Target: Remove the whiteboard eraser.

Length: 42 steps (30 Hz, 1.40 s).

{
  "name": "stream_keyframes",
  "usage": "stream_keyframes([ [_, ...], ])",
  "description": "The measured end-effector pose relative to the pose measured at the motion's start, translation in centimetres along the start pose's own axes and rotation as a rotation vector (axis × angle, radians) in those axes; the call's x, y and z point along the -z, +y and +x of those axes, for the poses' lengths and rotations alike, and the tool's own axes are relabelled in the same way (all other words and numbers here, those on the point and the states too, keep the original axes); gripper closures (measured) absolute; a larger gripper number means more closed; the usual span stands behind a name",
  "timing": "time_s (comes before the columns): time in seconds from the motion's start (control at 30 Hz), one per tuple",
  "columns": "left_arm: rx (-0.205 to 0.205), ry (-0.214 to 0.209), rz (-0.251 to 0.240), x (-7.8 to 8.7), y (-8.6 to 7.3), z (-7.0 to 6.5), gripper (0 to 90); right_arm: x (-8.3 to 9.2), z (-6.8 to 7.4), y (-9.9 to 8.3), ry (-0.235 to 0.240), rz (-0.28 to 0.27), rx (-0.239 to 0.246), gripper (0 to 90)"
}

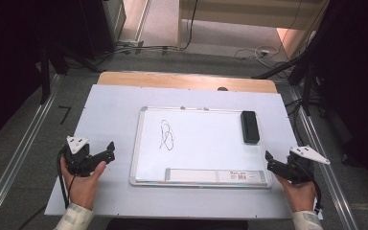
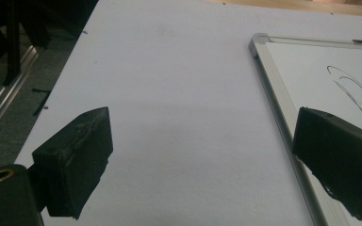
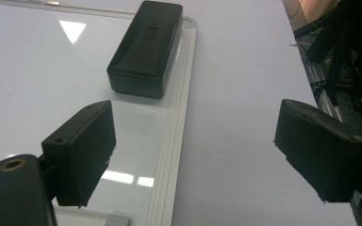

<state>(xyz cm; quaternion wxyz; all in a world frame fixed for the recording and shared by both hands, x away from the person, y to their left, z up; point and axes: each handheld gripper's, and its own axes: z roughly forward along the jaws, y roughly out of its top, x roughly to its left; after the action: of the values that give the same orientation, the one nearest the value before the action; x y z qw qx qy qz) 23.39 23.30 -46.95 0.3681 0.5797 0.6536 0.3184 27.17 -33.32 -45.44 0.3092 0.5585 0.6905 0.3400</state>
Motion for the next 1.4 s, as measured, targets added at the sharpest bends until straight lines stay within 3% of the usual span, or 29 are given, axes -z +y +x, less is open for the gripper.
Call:
stream_keyframes([
  [0.27,-0.006,0.004,-0.006,0.0,-0.1,-0.1,6.4,-0.3,0.2,0.4,0.013,-0.008,-0.026,11.3],
  [0.9,0.002,0.0,-0.013,0.0,-0.1,-0.2,6.4,-1.0,1.2,1.3,0.023,-0.021,-0.003,10.8],
  [1.4,0.016,0.007,-0.011,-0.1,-0.1,0.0,6.4,-3.4,2.0,3.3,0.038,-0.016,-0.005,9.9],
])
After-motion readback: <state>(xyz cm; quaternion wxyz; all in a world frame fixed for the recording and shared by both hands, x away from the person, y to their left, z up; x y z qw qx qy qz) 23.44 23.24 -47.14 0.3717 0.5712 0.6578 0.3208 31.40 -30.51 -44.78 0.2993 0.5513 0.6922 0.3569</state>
